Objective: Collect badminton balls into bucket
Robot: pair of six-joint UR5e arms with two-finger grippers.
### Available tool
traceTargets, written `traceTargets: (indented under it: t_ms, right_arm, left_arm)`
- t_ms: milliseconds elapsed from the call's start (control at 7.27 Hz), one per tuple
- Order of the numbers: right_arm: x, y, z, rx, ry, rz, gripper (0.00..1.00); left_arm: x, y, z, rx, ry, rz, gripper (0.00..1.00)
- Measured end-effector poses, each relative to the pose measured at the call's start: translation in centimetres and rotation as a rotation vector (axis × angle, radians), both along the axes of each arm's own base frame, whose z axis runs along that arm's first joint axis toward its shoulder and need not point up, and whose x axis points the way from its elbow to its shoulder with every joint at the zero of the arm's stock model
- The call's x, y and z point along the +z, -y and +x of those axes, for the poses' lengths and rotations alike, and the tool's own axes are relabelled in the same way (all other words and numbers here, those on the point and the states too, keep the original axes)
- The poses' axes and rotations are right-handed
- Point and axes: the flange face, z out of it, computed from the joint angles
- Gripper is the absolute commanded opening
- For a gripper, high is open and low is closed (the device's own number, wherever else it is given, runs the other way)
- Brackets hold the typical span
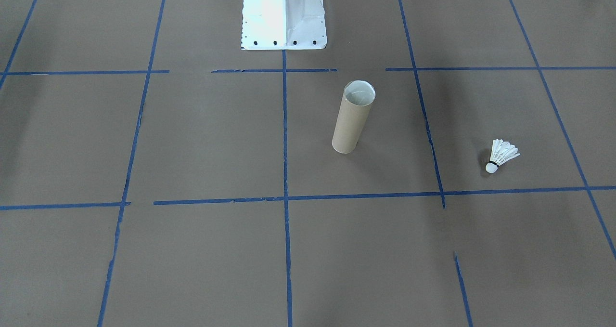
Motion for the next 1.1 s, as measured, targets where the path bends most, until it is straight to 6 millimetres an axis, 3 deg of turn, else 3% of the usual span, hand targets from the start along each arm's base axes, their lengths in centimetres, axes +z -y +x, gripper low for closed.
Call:
traceTargets:
  t_ms: [550, 826, 1101]
  right_arm:
    - [0.0, 0.0, 0.0, 0.000, -0.001, 0.000, 1.00]
    - [0.0, 0.0, 0.0, 0.000, 0.000, 0.000, 1.00]
    - [0.0, 0.0, 0.0, 0.000, 0.000, 0.000, 1.00]
  left_arm:
    - [-0.4, 0.3, 0.0, 0.002, -0.006, 0.013, 1.00]
    - [-3.2, 1.8, 0.2, 0.008, -0.010, 0.138, 1.00]
    - [-5.9, 3.4, 1.8, -0.014, -0.062, 0.308, 1.00]
